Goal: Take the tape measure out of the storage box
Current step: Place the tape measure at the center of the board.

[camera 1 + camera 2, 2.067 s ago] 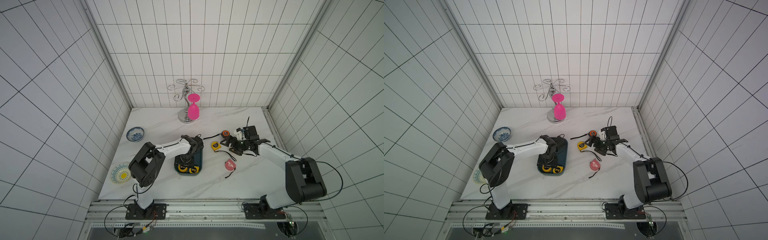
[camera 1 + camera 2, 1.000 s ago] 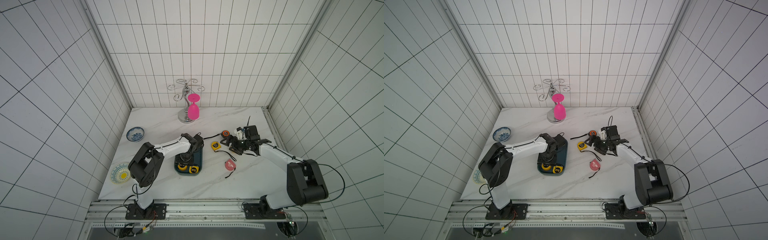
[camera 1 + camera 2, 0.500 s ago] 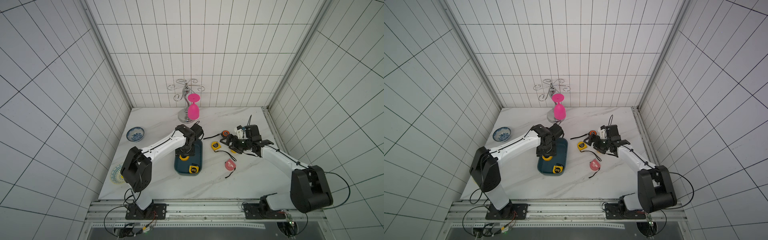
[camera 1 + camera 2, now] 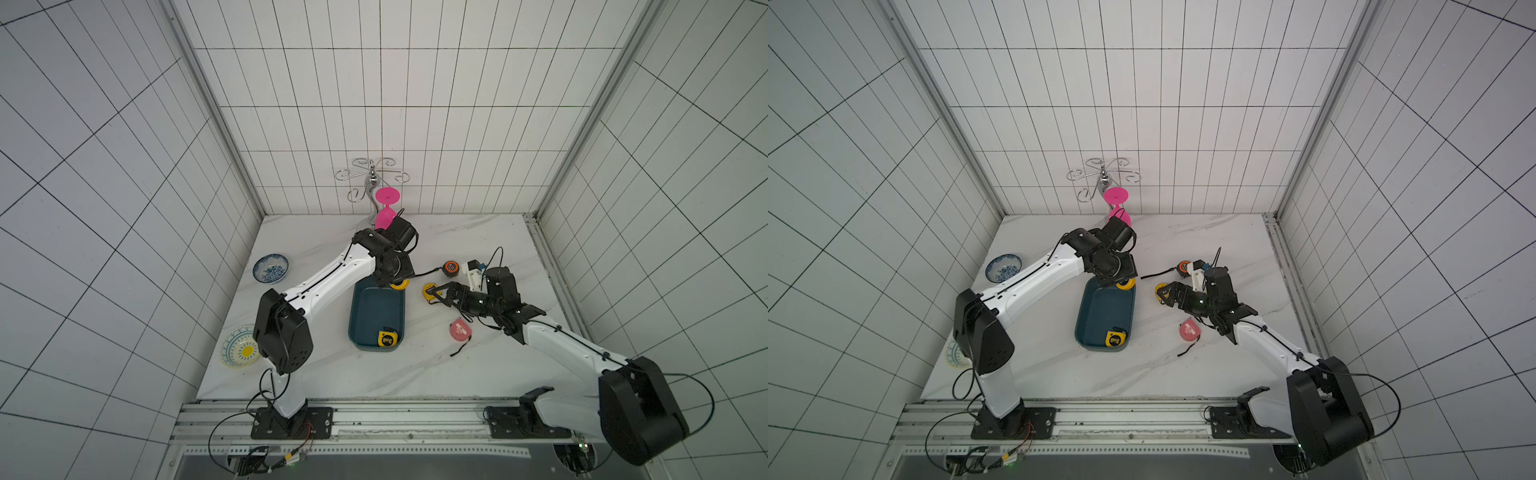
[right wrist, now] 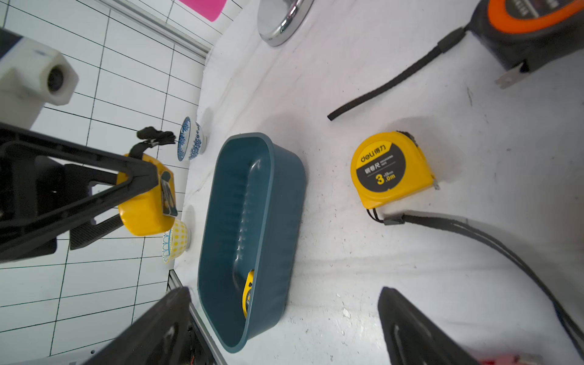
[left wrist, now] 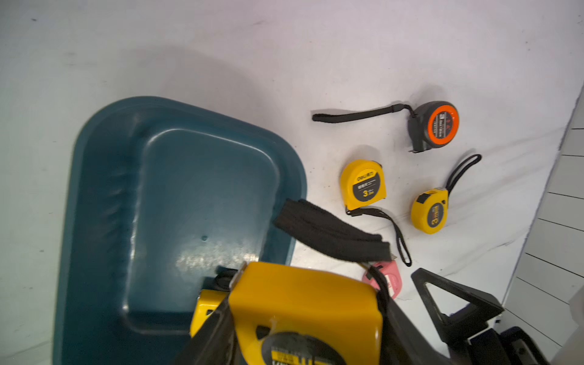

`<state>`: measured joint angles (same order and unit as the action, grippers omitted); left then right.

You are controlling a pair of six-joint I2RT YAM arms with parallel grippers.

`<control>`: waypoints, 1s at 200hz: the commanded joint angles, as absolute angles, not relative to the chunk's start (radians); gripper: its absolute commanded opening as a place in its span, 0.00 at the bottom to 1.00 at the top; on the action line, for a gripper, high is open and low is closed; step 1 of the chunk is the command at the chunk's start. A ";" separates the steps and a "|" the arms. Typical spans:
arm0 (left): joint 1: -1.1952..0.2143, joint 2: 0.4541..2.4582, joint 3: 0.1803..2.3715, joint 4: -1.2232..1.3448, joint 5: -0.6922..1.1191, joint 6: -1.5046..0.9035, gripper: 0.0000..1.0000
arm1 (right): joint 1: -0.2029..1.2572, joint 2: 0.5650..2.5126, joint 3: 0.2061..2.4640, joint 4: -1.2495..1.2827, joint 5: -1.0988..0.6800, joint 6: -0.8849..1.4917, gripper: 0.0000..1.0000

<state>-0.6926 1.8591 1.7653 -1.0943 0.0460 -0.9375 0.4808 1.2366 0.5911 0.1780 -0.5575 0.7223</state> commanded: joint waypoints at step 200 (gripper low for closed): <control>-0.706 1.914 1.789 -0.824 0.273 -1.057 0.00 | 0.508 1.468 0.578 0.816 -0.615 0.771 0.89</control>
<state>-0.7006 1.9118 1.7790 -0.8722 0.2459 -1.0550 0.4992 1.4422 0.5636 0.7444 -0.5911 0.7593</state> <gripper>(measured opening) 0.622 0.920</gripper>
